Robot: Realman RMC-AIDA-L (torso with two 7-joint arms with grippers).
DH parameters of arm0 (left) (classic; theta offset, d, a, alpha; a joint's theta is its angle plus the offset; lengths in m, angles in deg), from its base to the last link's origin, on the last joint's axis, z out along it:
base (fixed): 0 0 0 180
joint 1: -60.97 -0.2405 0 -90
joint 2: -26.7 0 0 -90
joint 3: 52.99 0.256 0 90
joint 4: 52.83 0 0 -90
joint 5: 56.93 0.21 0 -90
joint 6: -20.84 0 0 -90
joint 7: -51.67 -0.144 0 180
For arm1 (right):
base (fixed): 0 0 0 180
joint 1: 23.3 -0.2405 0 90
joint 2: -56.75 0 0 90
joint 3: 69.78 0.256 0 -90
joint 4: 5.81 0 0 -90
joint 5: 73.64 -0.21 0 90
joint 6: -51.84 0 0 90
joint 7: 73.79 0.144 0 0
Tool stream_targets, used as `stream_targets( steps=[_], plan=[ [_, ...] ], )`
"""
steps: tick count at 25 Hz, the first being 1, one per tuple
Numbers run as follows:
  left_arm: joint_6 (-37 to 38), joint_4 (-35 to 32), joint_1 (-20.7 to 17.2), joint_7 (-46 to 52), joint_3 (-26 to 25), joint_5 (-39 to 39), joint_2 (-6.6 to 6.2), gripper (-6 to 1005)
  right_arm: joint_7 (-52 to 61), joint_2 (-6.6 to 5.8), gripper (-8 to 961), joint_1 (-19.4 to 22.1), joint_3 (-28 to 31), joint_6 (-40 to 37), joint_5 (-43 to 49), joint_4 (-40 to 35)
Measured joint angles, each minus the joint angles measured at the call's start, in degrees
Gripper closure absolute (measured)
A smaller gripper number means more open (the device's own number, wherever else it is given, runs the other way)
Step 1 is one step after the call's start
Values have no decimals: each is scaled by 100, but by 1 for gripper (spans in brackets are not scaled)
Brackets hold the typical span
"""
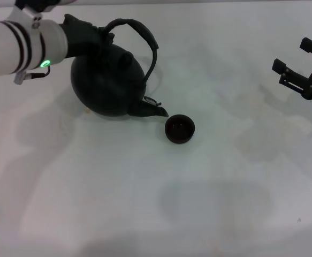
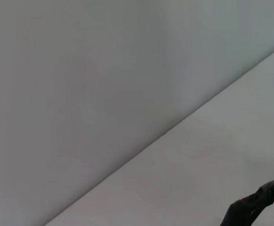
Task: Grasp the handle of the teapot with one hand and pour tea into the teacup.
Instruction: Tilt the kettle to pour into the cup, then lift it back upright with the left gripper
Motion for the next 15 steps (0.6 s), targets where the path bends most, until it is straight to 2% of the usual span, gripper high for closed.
stream_targets(
  steps=[6, 15],
  plan=[
    [31, -50, 146, 453, 243, 525, -10, 875, -1, 9, 93, 9, -3, 12, 0, 0],
    [178, -331, 207, 848, 347, 1206, -8, 882, -1, 9, 93, 8, -4, 12, 2, 13]
  ],
)
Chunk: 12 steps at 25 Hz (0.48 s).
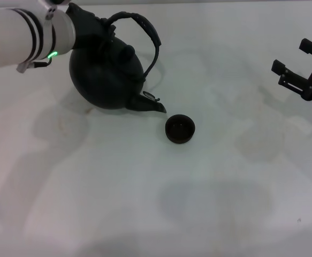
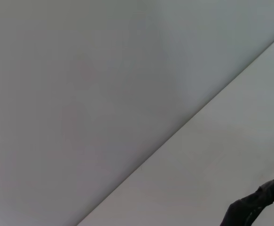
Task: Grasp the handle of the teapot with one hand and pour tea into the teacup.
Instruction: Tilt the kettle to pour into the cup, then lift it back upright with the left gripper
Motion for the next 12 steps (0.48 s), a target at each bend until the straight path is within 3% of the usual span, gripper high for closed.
stream_targets(
  steps=[12],
  plan=[
    [220, 10, 298, 121, 61, 149, -1, 881, 0, 9, 93, -18, 0, -12, 0, 0]
  ],
)
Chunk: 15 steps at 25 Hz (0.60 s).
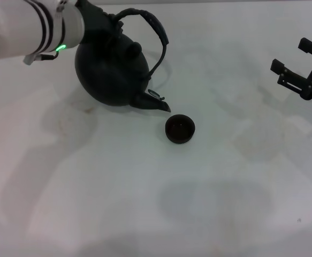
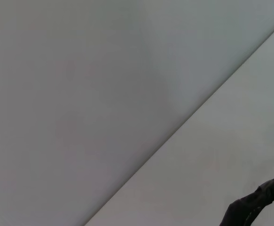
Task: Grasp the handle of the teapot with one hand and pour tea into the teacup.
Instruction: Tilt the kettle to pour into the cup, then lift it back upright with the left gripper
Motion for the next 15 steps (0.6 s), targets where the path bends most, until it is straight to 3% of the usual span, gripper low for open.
stream_targets(
  steps=[15],
  plan=[
    [267, -23, 316, 436, 358, 710, 5, 882, -6, 0, 93, 0, 18, -26, 0, 0]
  ],
)
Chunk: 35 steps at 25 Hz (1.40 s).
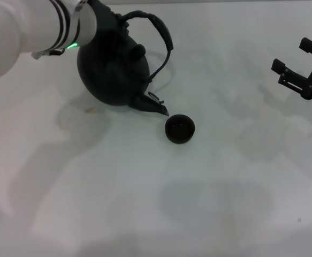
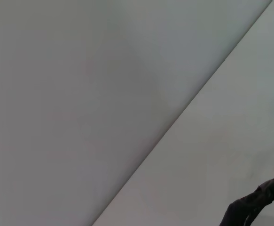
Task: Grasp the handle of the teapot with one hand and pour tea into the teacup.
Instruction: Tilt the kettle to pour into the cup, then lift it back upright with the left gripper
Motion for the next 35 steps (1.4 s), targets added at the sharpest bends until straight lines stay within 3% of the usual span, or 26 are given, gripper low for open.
stream_targets(
  steps=[35],
  plan=[
    [109, 64, 551, -96, 393, 16, -23, 881, -3, -1, 93, -27, 119, -6, 0, 87]
  ],
)
